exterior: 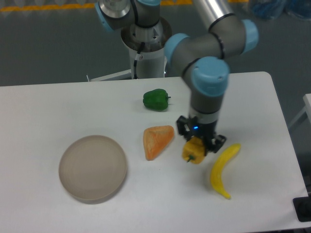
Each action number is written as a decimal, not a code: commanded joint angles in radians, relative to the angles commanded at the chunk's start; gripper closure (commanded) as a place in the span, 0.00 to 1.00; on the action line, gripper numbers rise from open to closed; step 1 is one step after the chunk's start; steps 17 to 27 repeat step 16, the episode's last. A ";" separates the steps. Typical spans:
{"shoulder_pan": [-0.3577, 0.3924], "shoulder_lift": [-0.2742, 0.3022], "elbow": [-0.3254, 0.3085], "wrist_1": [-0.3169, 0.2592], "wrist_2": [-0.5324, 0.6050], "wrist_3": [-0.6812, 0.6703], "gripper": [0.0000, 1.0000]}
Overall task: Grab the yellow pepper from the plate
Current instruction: 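Lift the yellow pepper off the plate and carry it beside the banana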
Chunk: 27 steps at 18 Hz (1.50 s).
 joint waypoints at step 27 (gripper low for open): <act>0.028 -0.054 0.018 -0.014 0.060 0.310 1.00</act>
